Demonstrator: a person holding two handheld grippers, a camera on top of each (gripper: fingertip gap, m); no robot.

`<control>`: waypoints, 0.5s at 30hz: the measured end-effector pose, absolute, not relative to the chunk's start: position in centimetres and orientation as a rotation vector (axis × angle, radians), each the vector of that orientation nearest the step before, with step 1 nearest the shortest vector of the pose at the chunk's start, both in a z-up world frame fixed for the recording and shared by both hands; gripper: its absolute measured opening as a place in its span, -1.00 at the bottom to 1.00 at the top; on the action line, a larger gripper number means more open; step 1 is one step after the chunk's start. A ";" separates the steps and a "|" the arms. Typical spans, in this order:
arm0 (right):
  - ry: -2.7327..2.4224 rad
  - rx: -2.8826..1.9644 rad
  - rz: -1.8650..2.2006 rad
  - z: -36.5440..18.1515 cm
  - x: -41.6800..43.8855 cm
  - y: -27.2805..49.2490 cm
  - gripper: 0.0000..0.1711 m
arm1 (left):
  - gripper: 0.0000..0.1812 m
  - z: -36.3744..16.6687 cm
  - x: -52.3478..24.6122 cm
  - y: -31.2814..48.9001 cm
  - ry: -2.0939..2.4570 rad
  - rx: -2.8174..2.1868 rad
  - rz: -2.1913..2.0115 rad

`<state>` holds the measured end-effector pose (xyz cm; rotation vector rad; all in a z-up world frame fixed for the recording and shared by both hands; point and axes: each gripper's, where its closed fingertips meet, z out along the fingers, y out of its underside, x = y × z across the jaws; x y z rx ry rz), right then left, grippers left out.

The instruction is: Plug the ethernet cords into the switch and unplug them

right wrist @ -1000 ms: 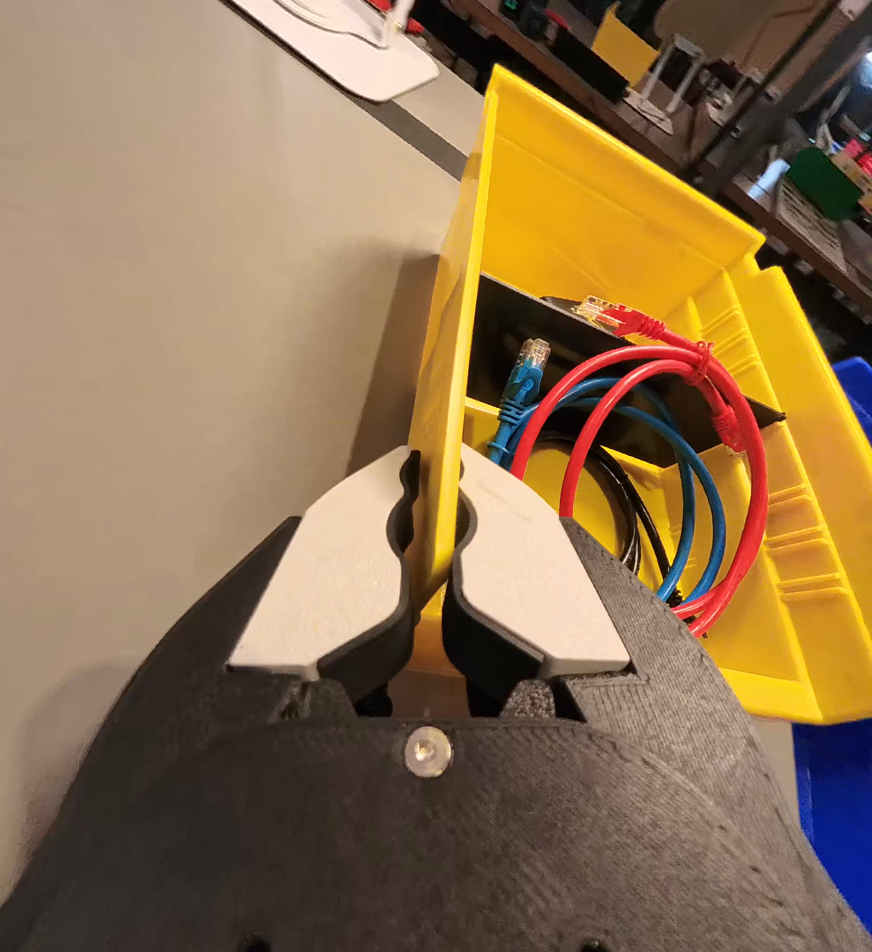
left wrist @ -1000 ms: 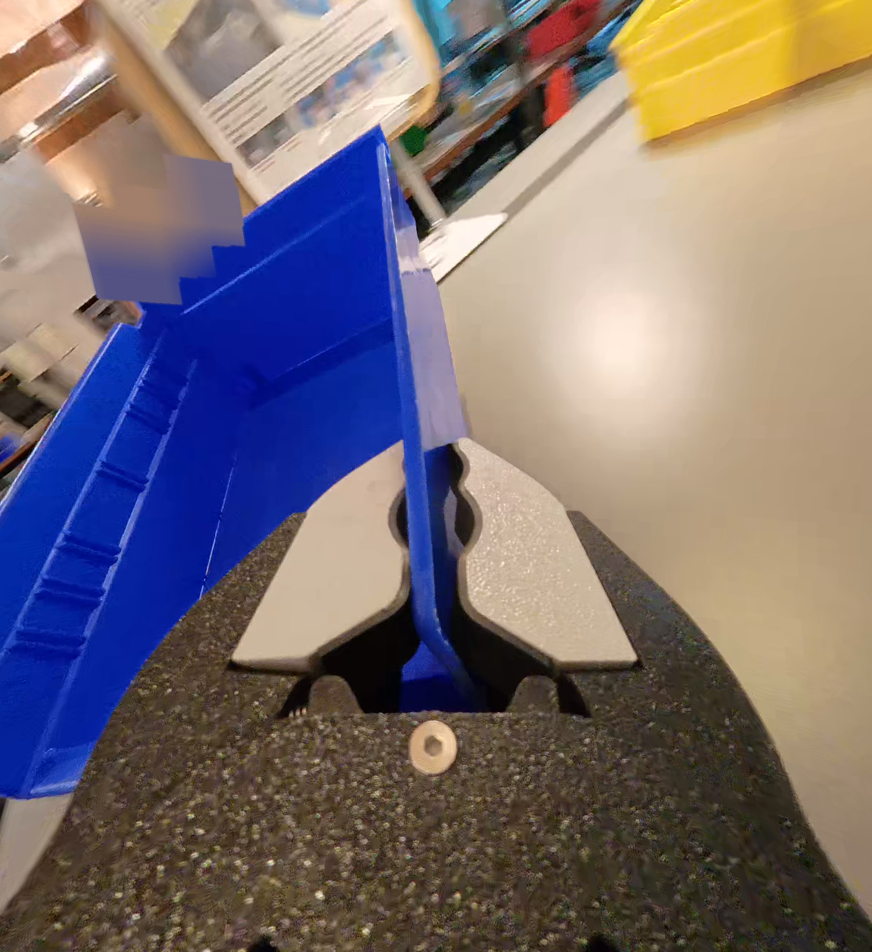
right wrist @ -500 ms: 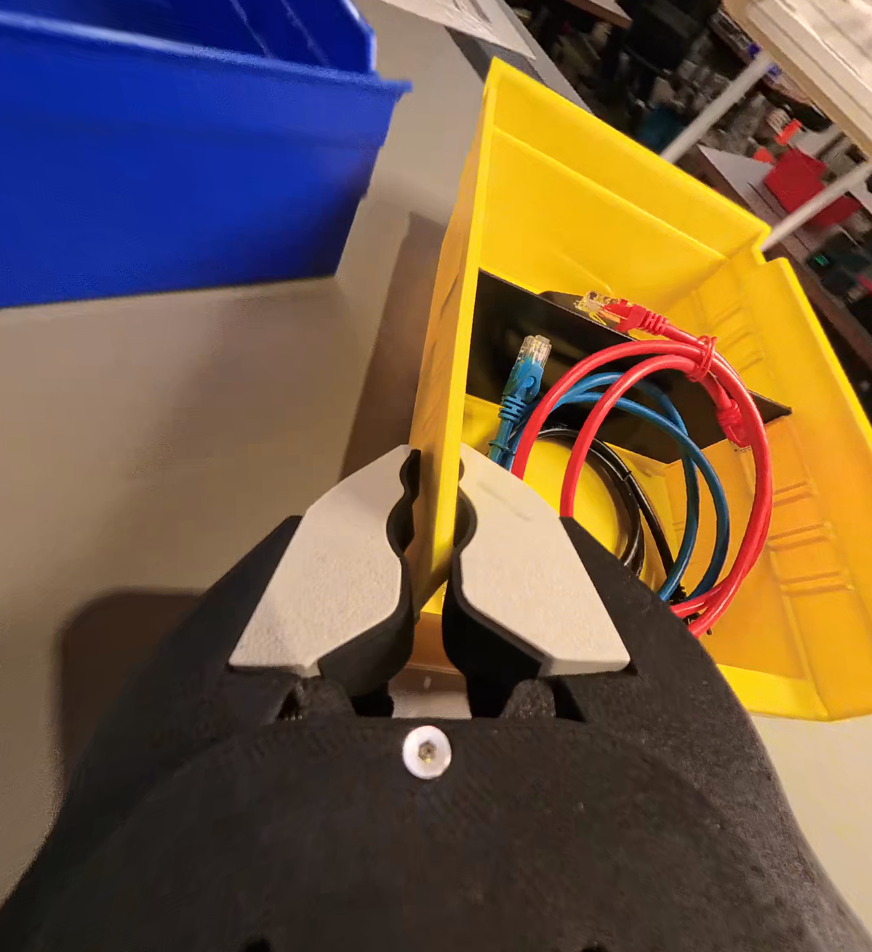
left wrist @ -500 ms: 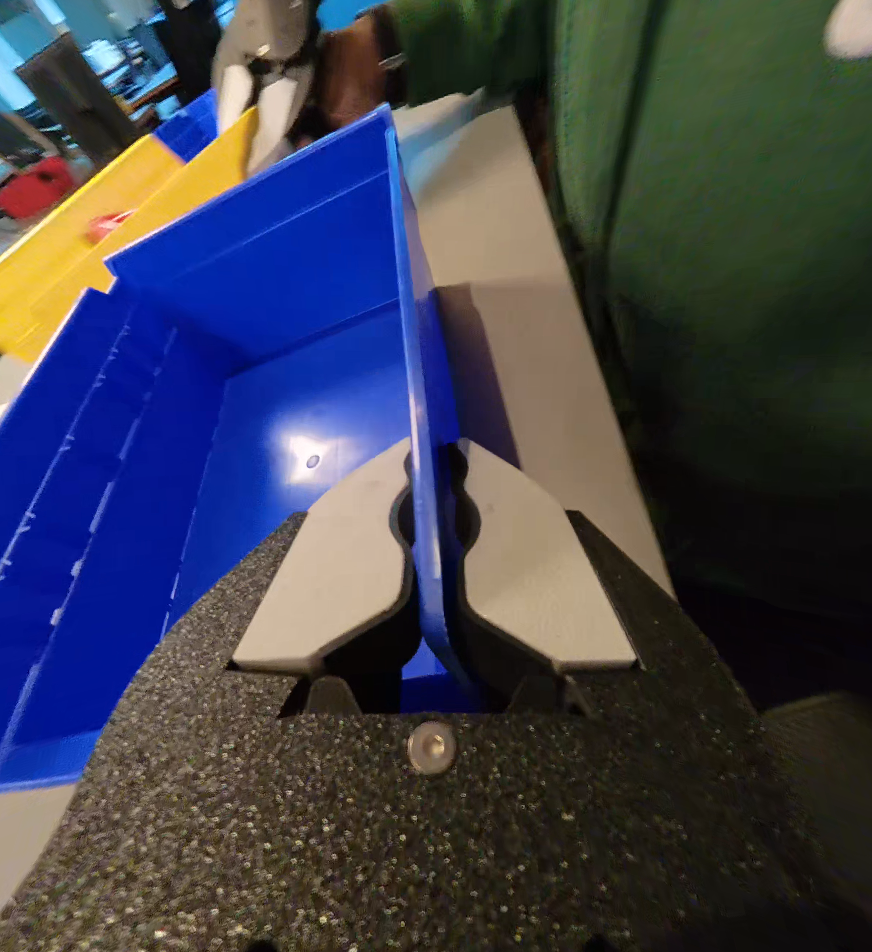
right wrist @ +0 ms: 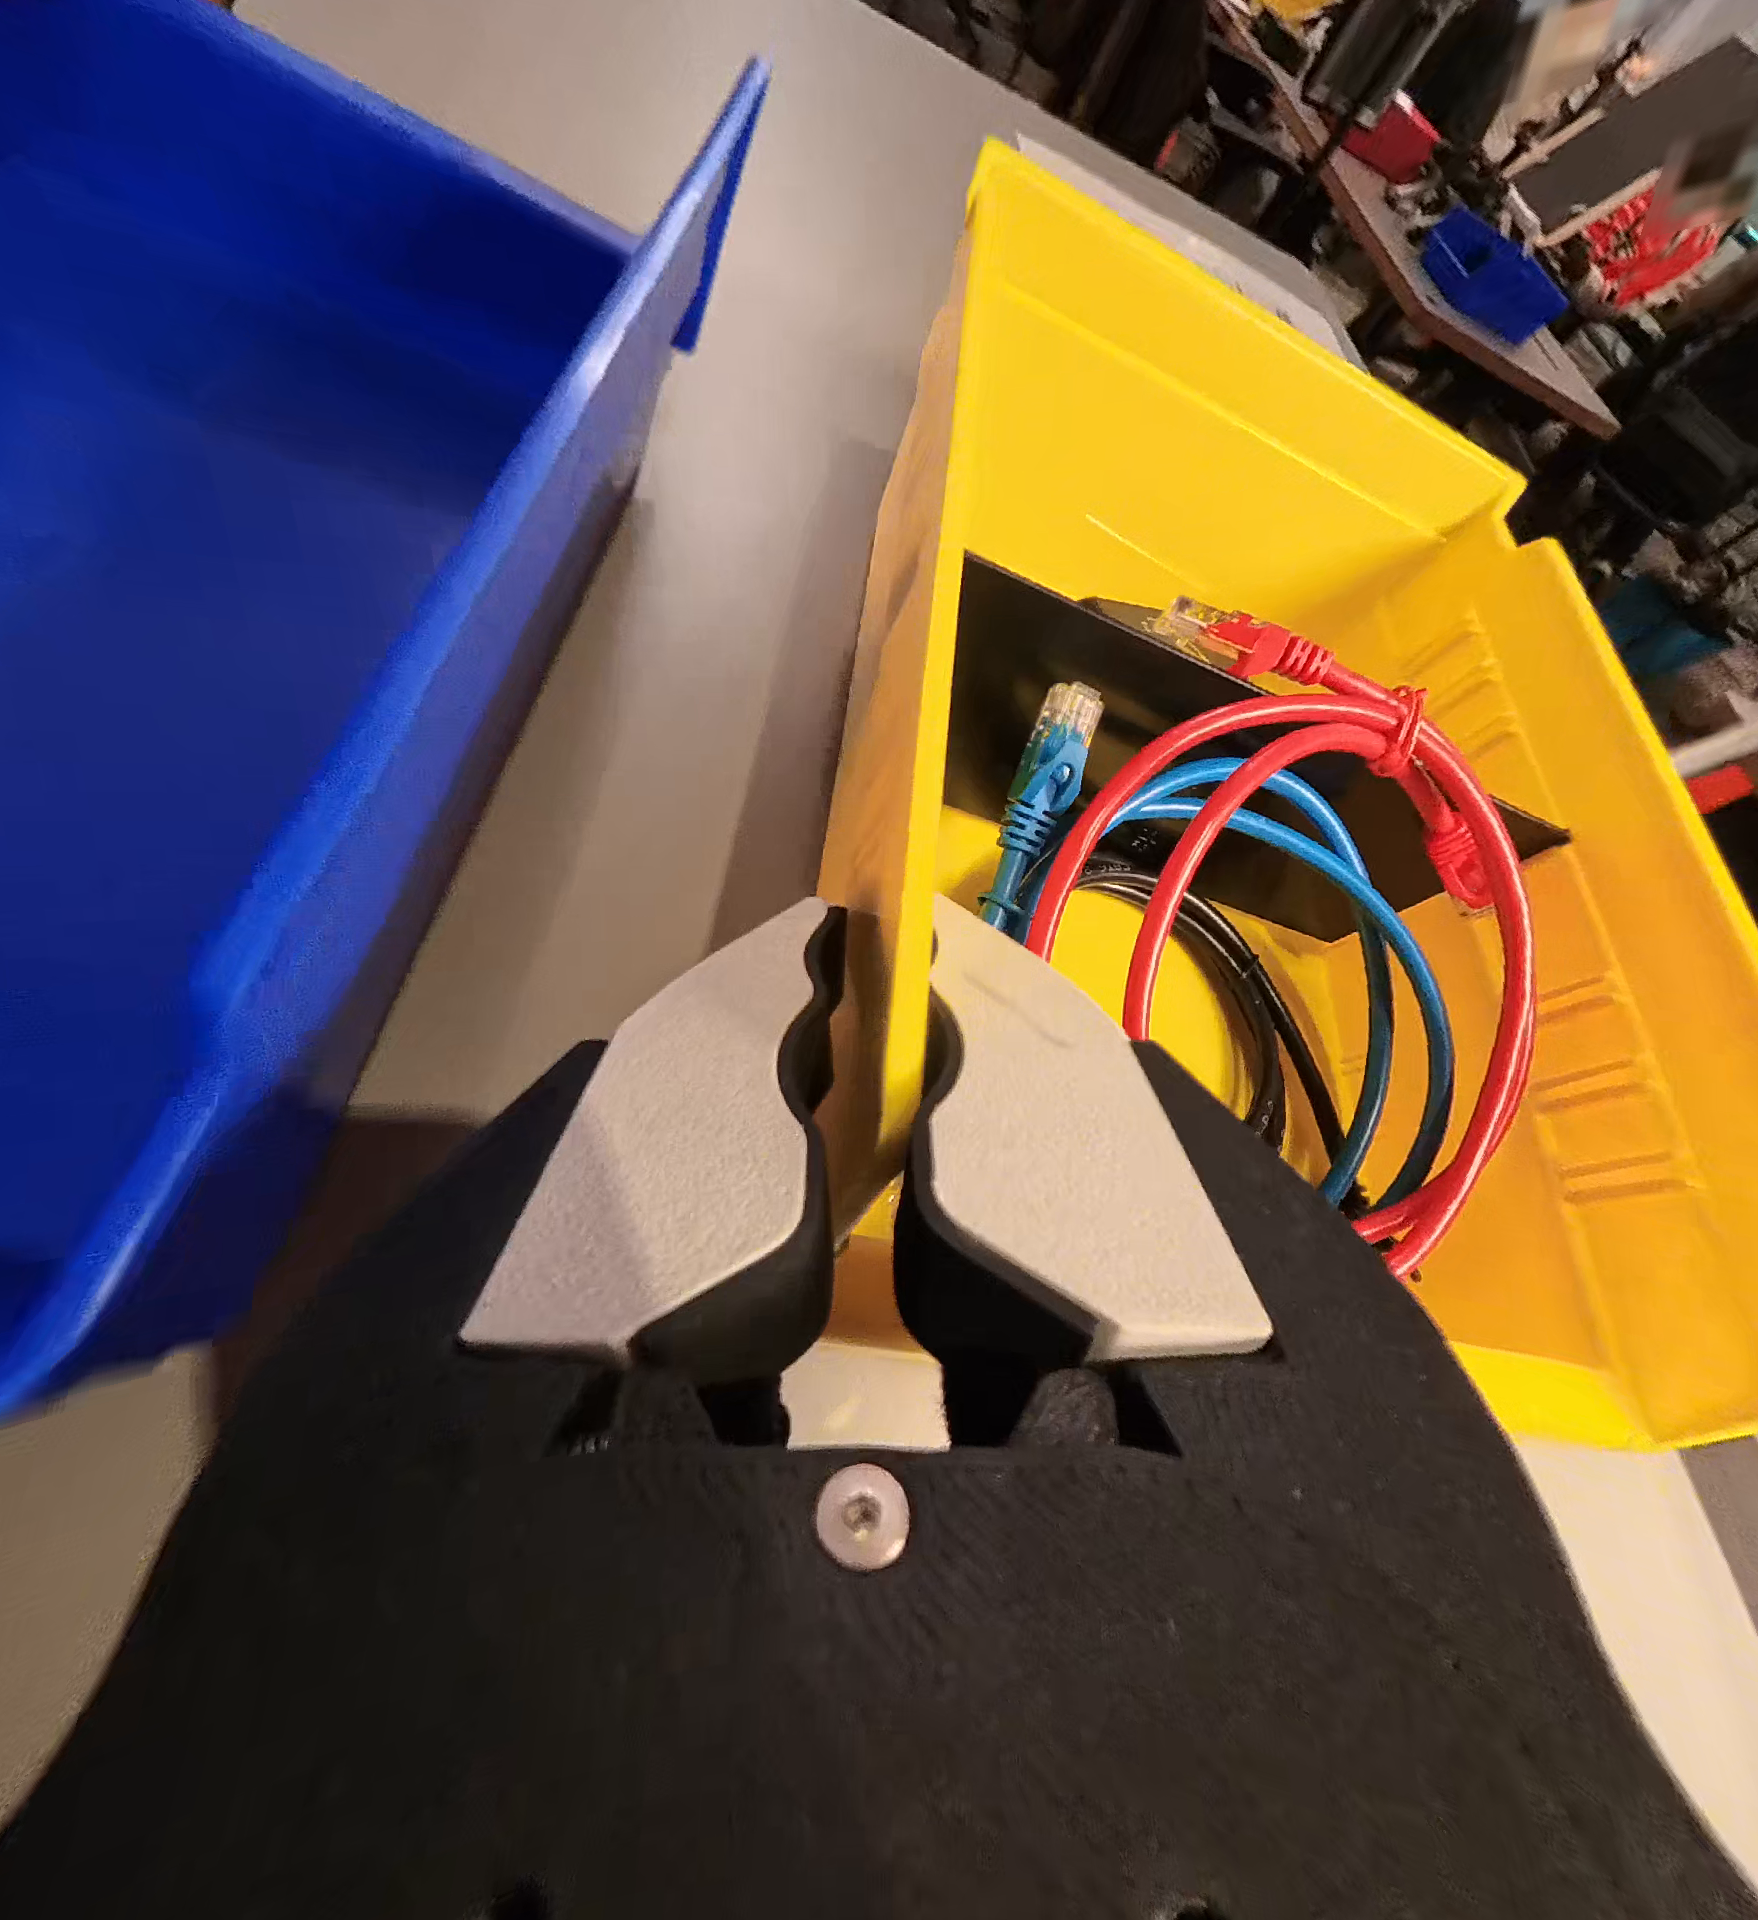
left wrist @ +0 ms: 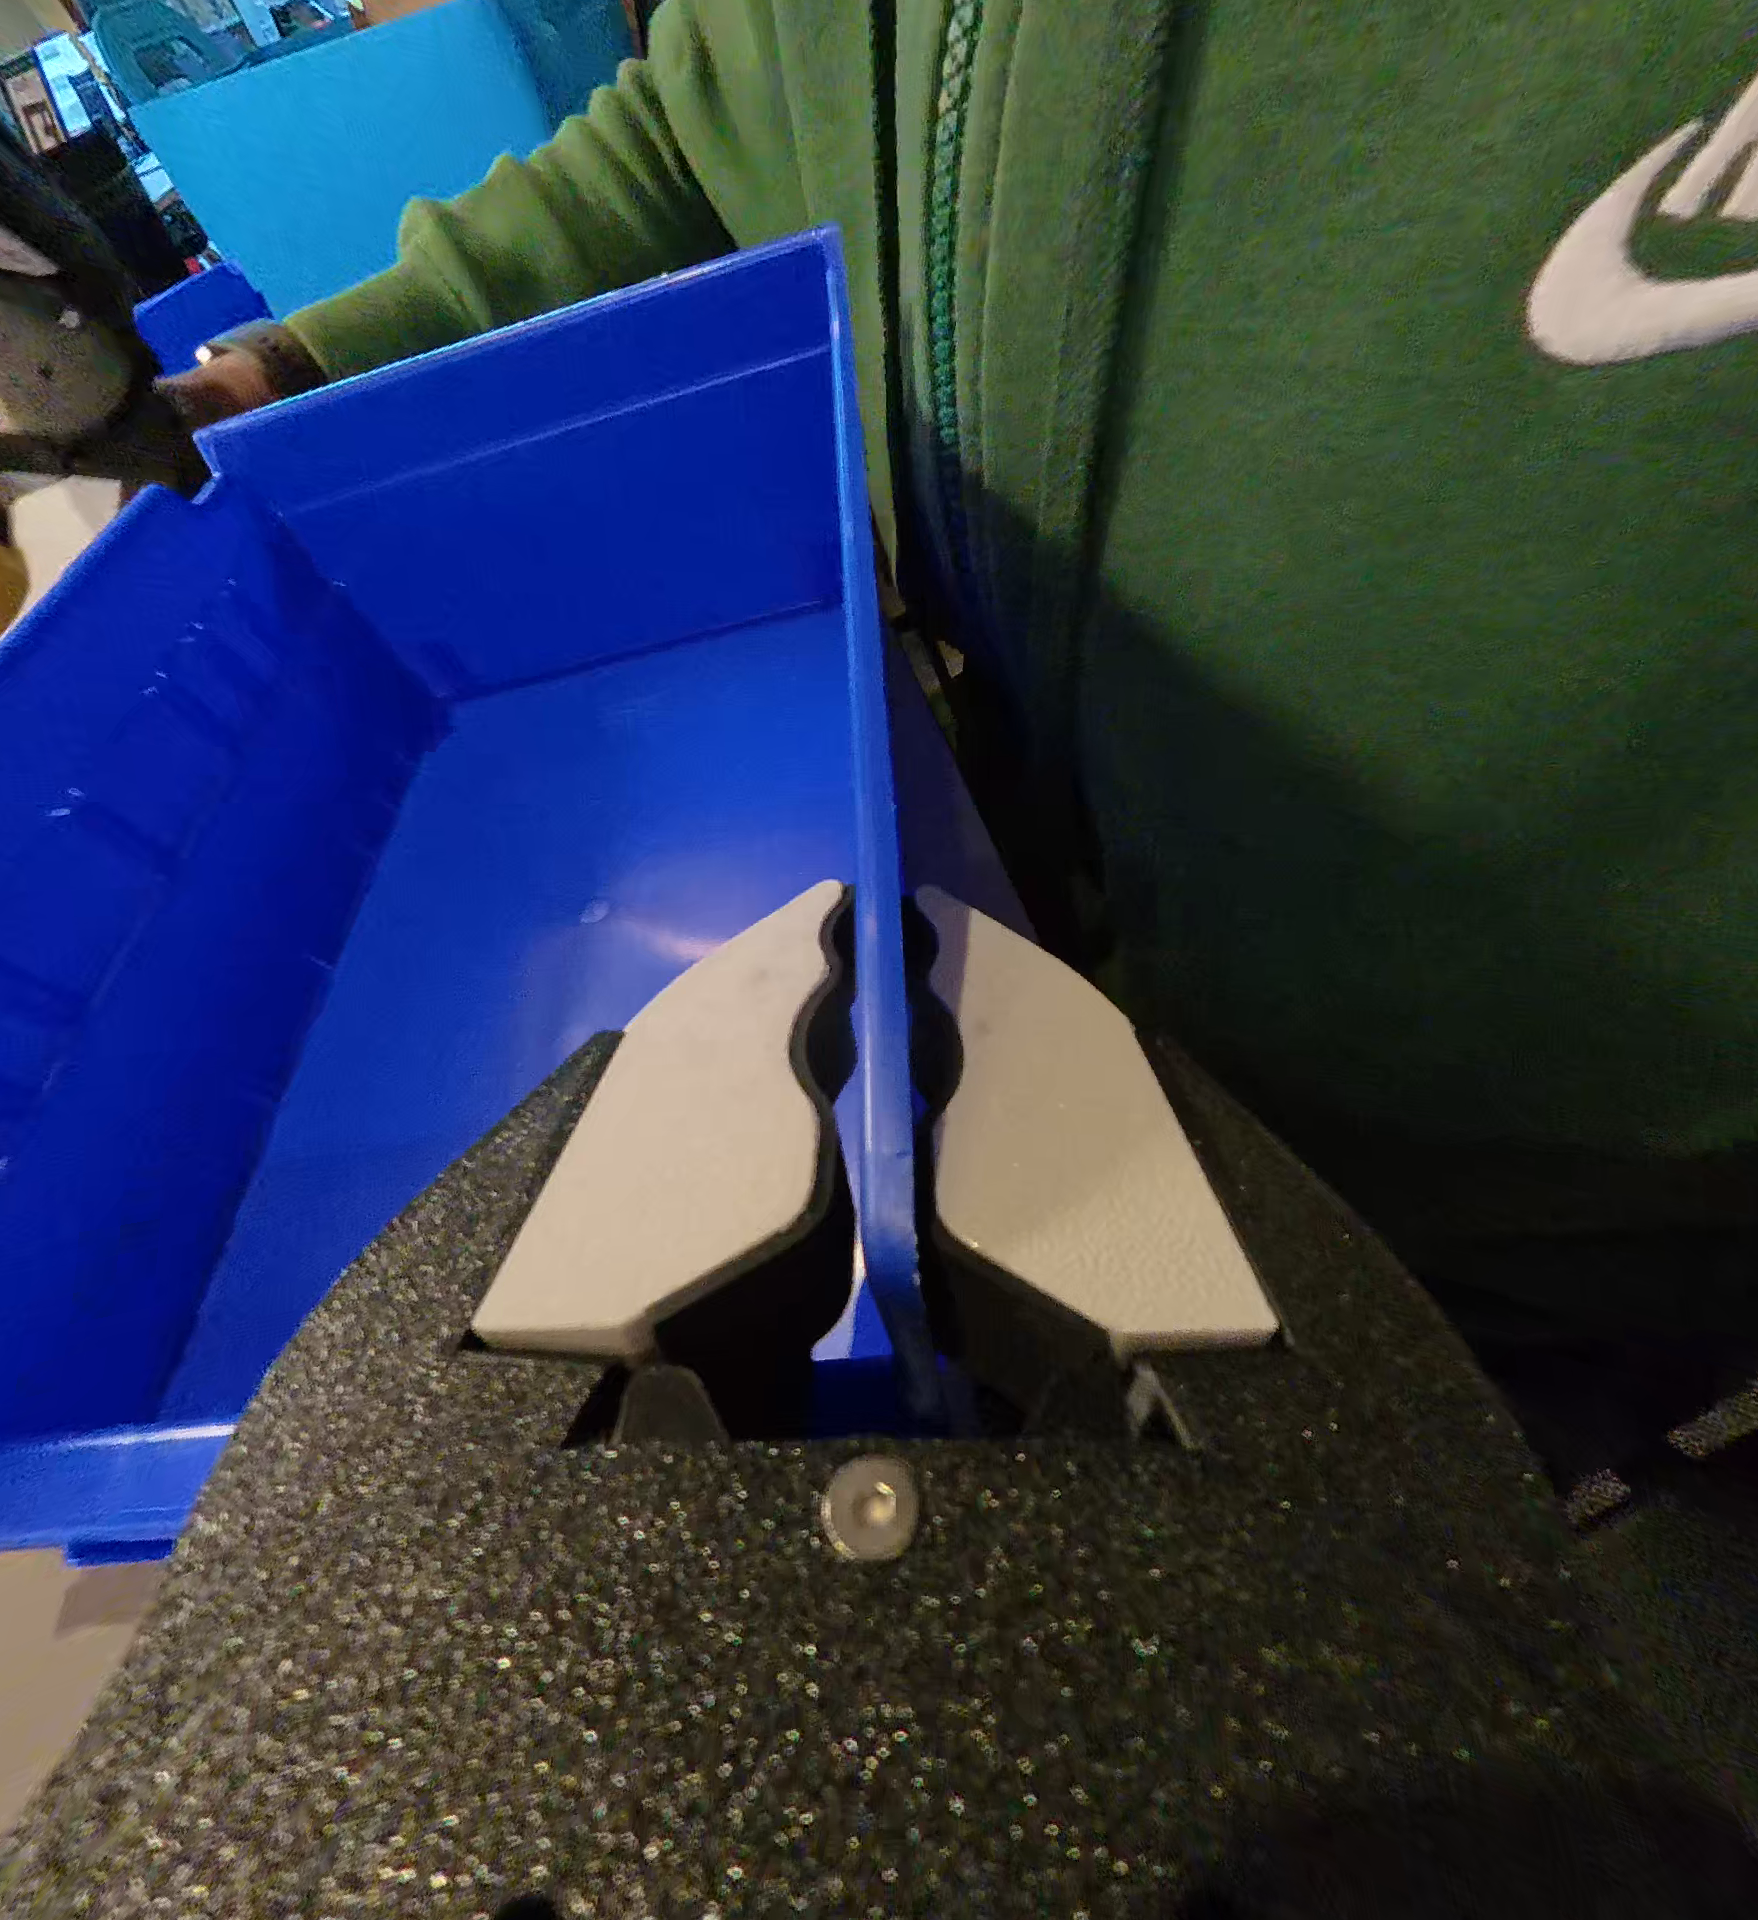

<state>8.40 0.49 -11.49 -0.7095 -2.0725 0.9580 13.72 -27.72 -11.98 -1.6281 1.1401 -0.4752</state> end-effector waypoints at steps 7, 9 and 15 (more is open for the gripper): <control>-1.819 -0.681 1.031 -6.8 8.0 1.9 -0.63 | -0.72 -9.7 13.8 -27.6 1.021 -1.553 -0.510; -1.792 -0.692 0.993 -5.9 9.2 2.9 -0.55 | -0.61 -7.7 13.0 -27.7 0.959 -1.513 -0.519; -1.657 -0.889 0.729 -3.7 13.7 8.8 -0.59 | -0.49 -0.6 8.3 -26.9 0.742 -1.393 -0.434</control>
